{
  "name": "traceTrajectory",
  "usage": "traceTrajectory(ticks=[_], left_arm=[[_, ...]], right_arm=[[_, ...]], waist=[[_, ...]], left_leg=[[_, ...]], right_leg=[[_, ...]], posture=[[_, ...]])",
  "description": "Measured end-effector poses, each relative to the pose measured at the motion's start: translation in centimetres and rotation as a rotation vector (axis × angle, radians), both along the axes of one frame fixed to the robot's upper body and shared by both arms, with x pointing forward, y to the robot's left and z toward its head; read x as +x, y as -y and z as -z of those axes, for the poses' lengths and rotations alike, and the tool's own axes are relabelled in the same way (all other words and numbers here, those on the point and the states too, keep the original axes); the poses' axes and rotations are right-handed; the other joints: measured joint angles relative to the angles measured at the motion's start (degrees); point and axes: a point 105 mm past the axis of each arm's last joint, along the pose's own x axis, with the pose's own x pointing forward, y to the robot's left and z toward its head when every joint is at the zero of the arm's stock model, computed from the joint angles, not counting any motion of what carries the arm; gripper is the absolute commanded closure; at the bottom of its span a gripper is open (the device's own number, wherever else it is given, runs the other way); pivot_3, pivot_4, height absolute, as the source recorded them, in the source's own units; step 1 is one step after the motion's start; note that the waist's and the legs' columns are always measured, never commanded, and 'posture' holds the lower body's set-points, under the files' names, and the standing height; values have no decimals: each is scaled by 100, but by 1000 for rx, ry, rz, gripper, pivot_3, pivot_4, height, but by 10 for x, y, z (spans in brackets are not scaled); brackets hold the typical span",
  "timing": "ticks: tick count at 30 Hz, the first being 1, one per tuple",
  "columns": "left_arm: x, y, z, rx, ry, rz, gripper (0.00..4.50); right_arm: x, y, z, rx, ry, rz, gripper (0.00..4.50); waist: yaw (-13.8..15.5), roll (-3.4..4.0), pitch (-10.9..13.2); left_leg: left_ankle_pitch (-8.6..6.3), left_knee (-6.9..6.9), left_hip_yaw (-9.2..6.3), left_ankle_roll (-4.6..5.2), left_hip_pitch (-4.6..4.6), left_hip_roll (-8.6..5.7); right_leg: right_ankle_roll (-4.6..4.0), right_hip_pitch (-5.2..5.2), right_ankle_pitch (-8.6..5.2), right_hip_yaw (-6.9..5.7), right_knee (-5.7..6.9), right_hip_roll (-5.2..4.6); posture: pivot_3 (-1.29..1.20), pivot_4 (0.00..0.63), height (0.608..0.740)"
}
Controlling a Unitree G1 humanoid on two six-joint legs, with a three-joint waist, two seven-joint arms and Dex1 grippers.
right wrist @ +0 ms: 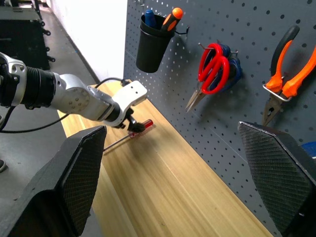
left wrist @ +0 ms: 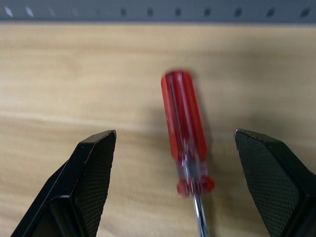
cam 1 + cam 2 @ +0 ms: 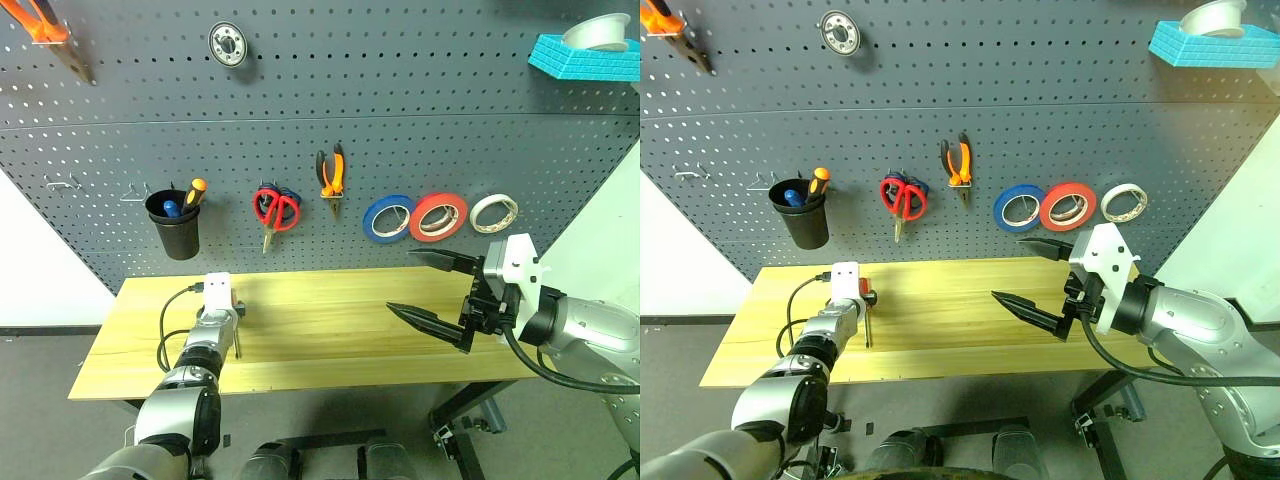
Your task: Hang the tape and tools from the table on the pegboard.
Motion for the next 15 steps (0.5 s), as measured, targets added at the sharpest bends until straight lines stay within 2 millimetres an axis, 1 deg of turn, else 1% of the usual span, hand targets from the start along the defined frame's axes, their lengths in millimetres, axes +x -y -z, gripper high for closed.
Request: traceTrajectory(ticks=[4, 9, 15], left_arm=[[-4, -1, 6, -31, -25, -29, 497], [-7, -6, 9, -22, -34, -41, 497], [-8, -5, 11, -45, -32, -53, 497]], right_arm=[[0, 0, 0, 1, -2, -1, 0], [0, 0, 1, 2, -9, -1, 0], [0, 1, 1, -2, -15, 6, 0]], waist=[[-4, -3, -2], [-16, -4, -3], [-20, -7, -5]], left_leg=[[0, 0, 0, 0, 0, 0], [0, 0, 0, 0, 0, 0], [-1, 0, 0, -1, 0, 0]], right_leg=[[1, 0, 0, 0, 0, 0], [1, 0, 0, 0, 0, 0], [1, 0, 0, 0, 0, 0]], posture=[[-232, 0, 680], [-238, 0, 680], [-248, 0, 680]])
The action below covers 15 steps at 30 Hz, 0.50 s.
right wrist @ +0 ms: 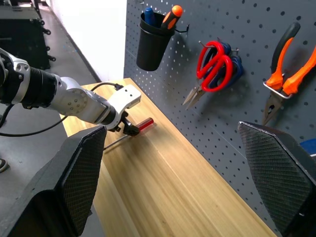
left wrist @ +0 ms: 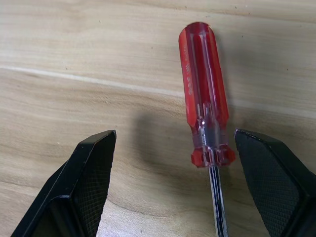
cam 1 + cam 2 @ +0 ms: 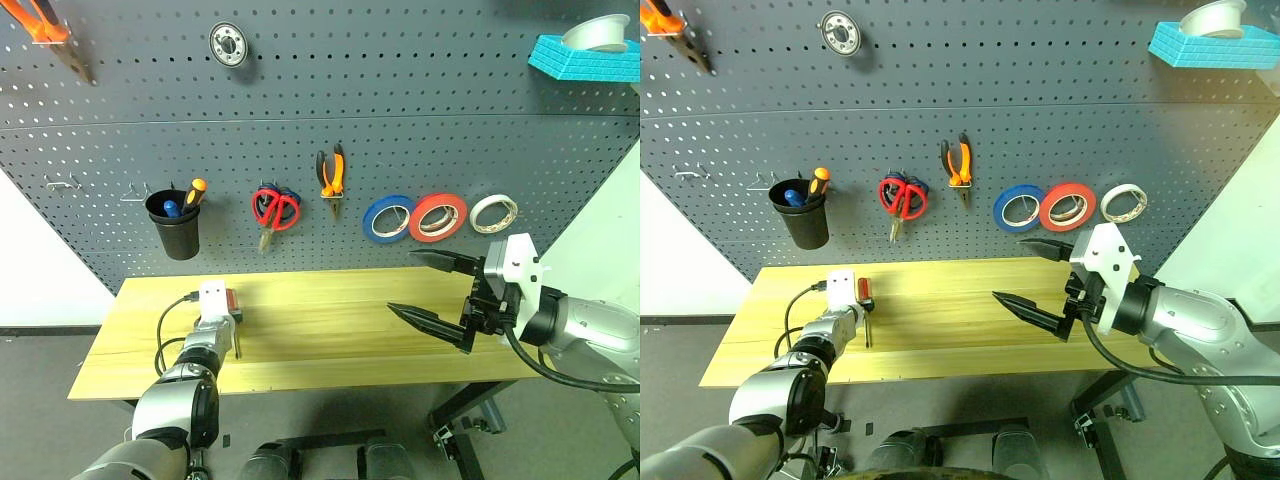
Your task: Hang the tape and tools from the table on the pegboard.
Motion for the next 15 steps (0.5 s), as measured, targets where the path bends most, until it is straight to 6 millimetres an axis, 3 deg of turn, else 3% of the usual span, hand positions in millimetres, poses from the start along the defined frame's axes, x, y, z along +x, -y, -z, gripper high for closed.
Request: traceTrajectory(ticks=[15], left_arm=[[4, 12, -1, -71, 4, -10, 497]], right_arm=[[-1, 2, -2, 3, -11, 12, 0]], waist=[[-89, -7, -4]], left_leg=[[0, 0, 0, 1, -1, 0]], right_leg=[[0, 0, 0, 0, 0, 0]], posture=[[-256, 0, 680]])
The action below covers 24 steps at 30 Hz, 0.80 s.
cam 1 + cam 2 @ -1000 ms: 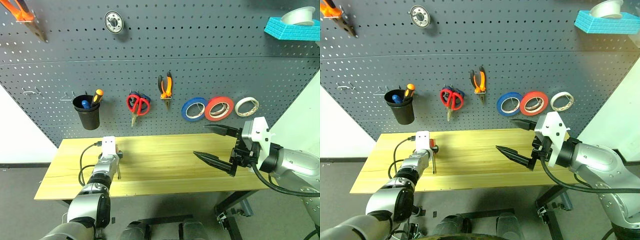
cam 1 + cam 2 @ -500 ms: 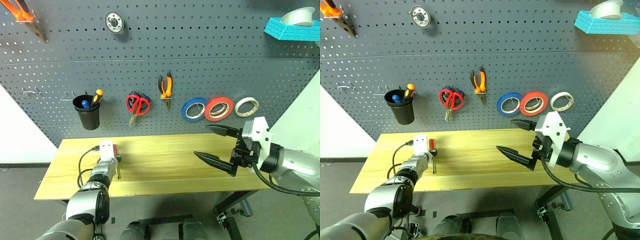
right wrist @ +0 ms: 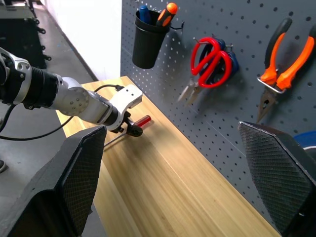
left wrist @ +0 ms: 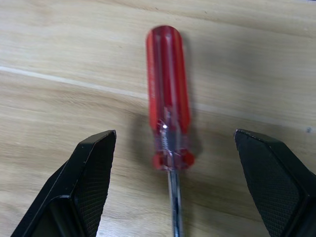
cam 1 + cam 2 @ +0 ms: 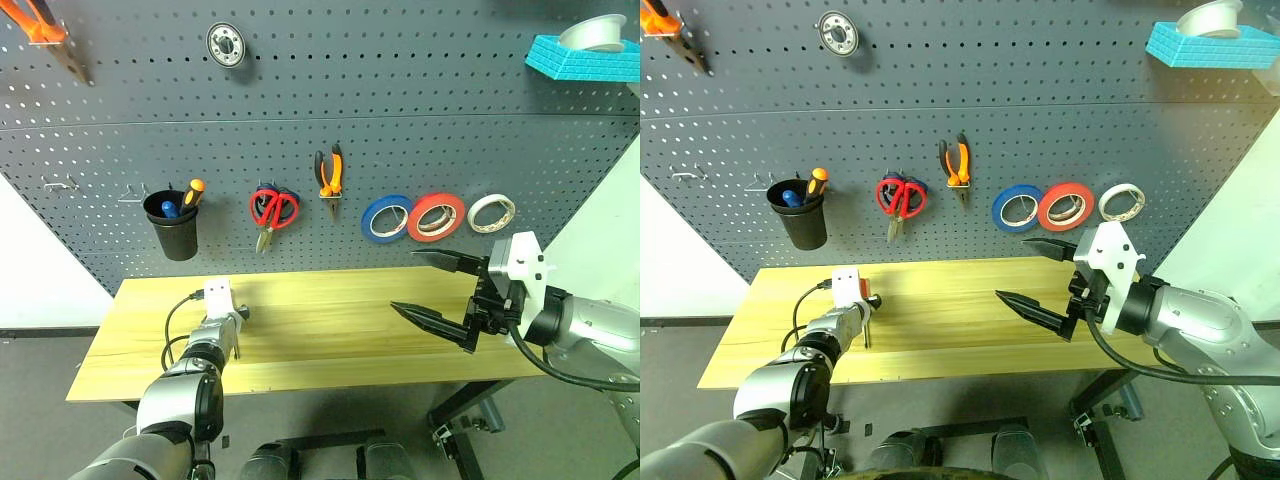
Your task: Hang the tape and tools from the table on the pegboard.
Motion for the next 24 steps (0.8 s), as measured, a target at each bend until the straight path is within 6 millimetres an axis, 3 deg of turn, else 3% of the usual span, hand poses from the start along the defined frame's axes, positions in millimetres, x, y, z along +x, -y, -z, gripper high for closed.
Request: traceTrajectory(ticks=[24], left_arm=[[-5, -12, 2, -26, -13, -63, 497]], right_arm=[[-13, 0, 3, -11, -56, -9, 0]], waist=[[-57, -14, -10]], left_leg=[[-2, 0, 0, -2, -1, 0]], right_leg=[[0, 0, 0, 0, 0, -1]], posture=[[-279, 12, 680]])
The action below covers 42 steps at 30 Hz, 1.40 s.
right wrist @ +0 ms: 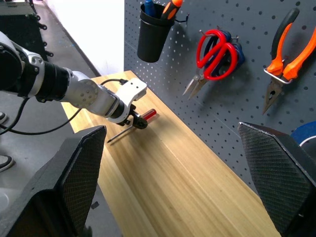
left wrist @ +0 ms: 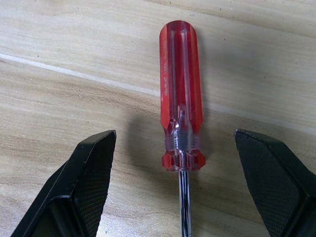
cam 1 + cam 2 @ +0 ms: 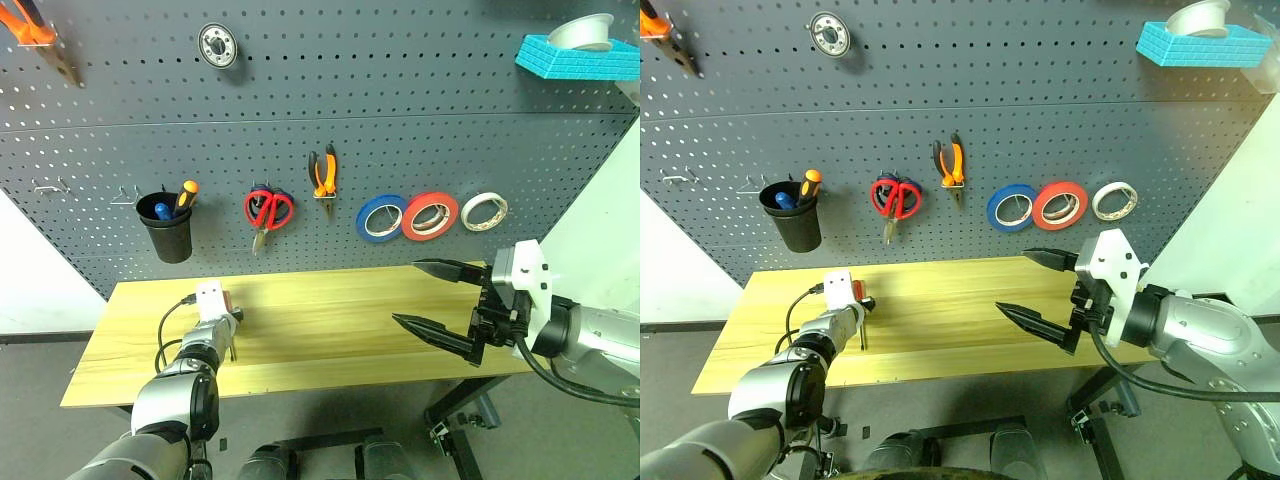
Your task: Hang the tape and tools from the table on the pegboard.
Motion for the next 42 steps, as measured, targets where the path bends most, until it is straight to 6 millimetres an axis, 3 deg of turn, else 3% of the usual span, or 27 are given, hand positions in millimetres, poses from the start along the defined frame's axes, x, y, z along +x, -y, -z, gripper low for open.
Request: traceTrajectory(ticks=[17, 29, 42], left_arm=[[-5, 4, 6, -34, -32, -8, 497], [0, -6, -2, -50, -8, -56, 497], [3, 4, -4, -73, 0, -48, 497]], right_arm=[[-10, -1, 3, 0, -63, -10, 0], [-18, 3, 3, -13, -95, -6, 0], [-27, 7, 1, -20, -140, -3, 0]], waist=[[8, -3, 5], [8, -11, 27], [18, 13, 119]], left_leg=[[-7, 0, 0, -3, -3, 0], [-14, -2, 1, 6, -8, 0], [-37, -4, 13, 52, -14, 0]], right_leg=[[0, -1, -1, 0, -3, -5], [0, -4, -2, -2, -21, -8], [9, 1, -2, -3, -82, -19]], posture=[[-291, 51, 680], [-313, 85, 680], [-331, 117, 680]])
